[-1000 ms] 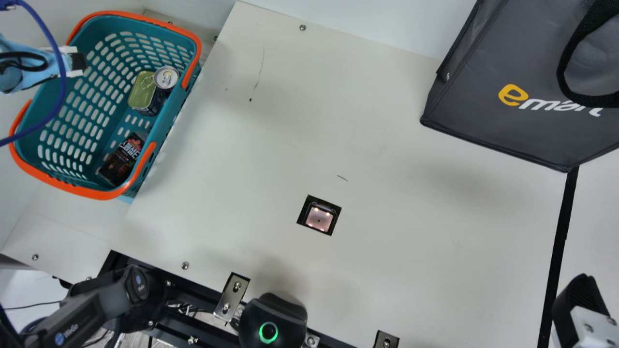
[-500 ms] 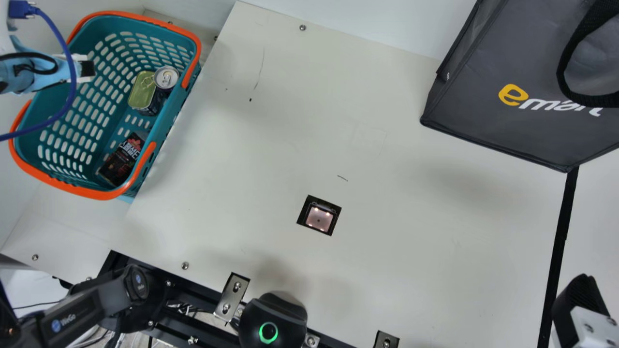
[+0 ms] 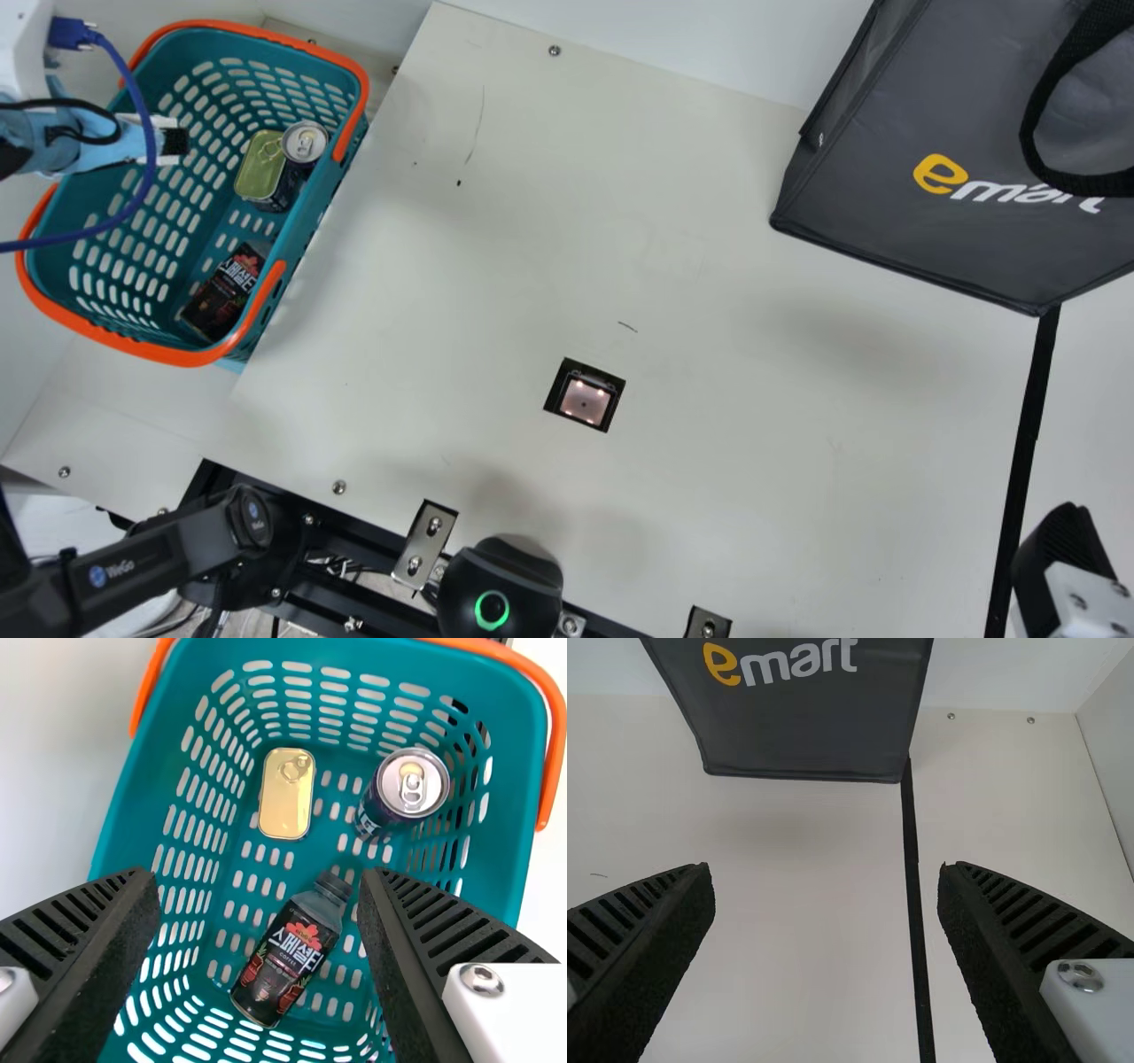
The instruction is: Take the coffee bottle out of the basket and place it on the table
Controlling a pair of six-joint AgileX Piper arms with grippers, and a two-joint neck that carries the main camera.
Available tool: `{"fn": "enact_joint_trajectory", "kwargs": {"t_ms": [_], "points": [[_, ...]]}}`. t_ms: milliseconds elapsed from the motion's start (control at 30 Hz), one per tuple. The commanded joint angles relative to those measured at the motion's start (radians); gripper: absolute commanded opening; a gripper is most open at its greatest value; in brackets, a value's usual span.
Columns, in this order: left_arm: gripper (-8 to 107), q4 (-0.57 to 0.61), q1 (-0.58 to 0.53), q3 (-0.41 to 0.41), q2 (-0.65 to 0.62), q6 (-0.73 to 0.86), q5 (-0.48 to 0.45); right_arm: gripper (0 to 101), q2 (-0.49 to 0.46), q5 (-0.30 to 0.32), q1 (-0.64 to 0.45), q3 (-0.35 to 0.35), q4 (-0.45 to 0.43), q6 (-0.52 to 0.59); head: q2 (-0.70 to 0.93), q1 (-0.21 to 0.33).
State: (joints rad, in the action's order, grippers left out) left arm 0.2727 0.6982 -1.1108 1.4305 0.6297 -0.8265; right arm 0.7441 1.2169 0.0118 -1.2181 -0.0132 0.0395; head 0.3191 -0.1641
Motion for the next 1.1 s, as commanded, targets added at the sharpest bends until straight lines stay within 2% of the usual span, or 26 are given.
{"fn": "enact_joint_trajectory", "kwargs": {"t_ms": [0,567,1067], "points": [[90,0.005,0.001,0.000,0.008,0.018,-0.002,91,0.000,0.000,0.000,0.000,0.000,0.000,0.002,0.026],[90,0.029,0.004,0.028,0.078,0.152,0.022,91,0.000,0.000,0.000,0.000,0.000,0.000,0.002,0.026],[90,0.035,-0.012,0.099,0.102,0.231,0.078,91,0.000,0.000,0.000,0.000,0.000,0.000,0.002,0.026]]}}
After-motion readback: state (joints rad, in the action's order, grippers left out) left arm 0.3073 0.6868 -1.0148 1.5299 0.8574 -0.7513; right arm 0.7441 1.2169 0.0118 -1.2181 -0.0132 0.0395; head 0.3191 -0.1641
